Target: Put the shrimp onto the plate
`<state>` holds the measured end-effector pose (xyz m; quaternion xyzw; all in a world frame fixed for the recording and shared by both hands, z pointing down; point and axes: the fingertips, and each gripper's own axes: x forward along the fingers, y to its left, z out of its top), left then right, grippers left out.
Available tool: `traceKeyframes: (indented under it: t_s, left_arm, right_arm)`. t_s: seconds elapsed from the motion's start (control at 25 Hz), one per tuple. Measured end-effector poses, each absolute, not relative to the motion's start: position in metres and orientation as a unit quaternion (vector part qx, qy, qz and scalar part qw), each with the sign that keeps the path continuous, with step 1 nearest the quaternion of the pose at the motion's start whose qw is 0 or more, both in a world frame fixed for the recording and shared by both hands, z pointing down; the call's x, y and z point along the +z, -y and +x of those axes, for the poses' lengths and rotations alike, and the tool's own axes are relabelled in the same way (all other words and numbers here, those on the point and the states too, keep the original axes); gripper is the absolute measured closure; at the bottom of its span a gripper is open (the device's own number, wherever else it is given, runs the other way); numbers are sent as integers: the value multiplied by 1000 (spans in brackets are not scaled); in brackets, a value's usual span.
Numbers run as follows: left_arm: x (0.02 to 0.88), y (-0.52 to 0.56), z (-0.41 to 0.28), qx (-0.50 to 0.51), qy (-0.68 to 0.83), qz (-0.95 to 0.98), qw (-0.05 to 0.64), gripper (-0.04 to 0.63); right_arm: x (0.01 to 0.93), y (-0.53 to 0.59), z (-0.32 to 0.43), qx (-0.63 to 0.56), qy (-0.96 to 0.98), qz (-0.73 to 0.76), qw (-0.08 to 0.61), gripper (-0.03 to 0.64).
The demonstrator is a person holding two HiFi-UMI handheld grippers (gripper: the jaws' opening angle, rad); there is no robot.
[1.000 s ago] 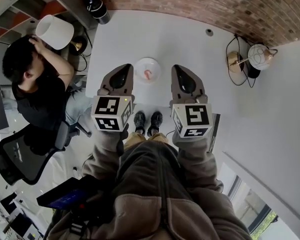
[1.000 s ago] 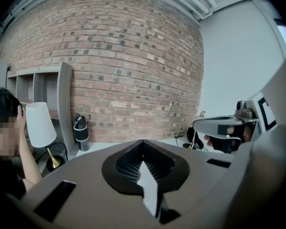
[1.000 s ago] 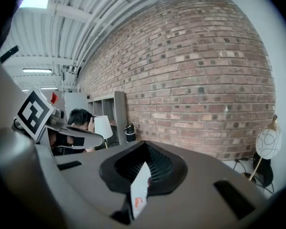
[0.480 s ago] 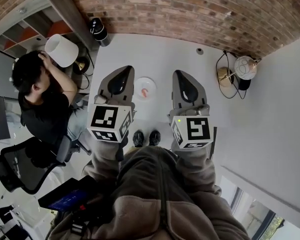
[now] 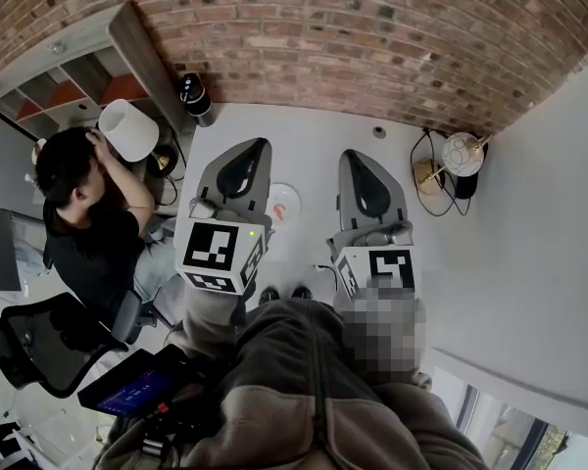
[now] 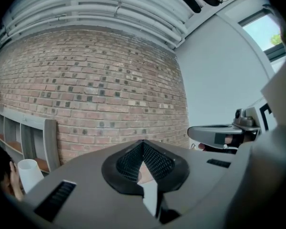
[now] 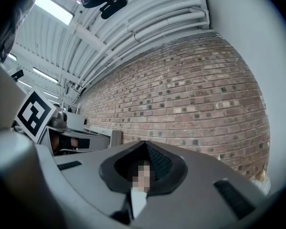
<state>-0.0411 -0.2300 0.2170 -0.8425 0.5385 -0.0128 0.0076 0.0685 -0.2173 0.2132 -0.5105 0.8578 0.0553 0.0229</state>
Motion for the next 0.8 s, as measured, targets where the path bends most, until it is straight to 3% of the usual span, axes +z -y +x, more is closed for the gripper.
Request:
traceKeyframes:
  t_s: [0.8]
  left_arm:
    - [173, 245, -37, 16, -546, -834, 72, 591]
  right_arm:
    - [169, 223, 89, 66, -848, -521, 75, 615]
